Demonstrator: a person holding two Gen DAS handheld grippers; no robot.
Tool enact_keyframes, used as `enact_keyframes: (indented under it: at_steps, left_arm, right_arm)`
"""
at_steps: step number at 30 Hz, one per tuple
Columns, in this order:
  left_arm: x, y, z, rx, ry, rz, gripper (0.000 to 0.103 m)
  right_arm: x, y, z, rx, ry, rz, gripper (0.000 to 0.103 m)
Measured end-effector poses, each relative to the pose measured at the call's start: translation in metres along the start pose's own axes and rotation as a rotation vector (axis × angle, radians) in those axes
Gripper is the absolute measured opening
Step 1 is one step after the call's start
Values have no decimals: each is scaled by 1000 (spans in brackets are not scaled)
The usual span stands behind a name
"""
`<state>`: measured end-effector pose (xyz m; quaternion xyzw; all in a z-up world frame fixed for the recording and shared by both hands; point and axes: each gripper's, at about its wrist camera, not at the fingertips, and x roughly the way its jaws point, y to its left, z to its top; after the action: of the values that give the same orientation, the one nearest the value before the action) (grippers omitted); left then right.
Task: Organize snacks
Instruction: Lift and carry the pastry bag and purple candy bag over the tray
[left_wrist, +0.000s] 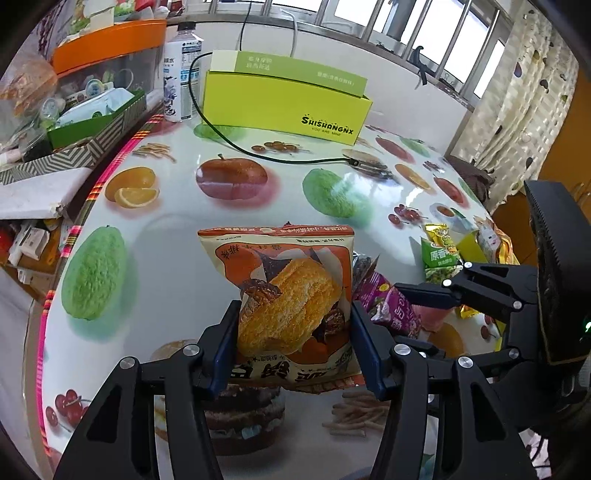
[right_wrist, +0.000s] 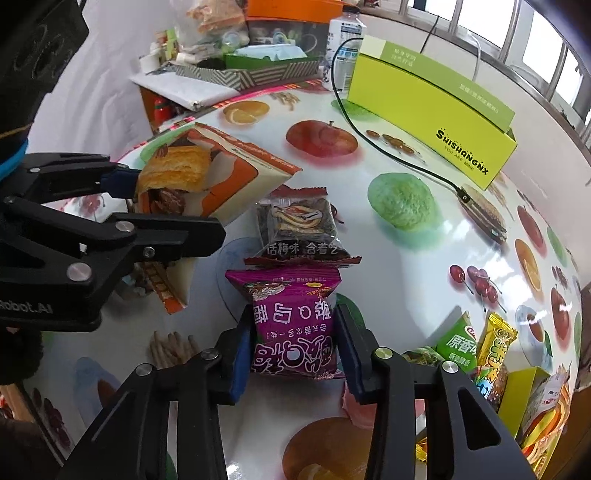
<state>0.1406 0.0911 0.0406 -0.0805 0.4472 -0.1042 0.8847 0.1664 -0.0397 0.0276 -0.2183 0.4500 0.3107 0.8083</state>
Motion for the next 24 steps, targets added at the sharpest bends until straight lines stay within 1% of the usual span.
enact_keyframes:
  at_steps: [7, 11, 18, 24]
  left_arm:
    - [-11, 1, -4, -5, -16, 9, 57]
    - [-17, -1, -5, -7, -25, 14, 57]
    - [-28, -12, -6, 18, -43, 12, 57]
    - [-39, -27, -6, 47, -61, 5, 57]
  right_arm:
    - [-10, 0, -3, 32, -36, 42, 39]
    - [-17, 2, -5, 50, -55, 47, 39]
    - [-35, 2, -11, 63, -89, 31, 39]
    - [-59, -3, -18, 88, -129, 18, 39]
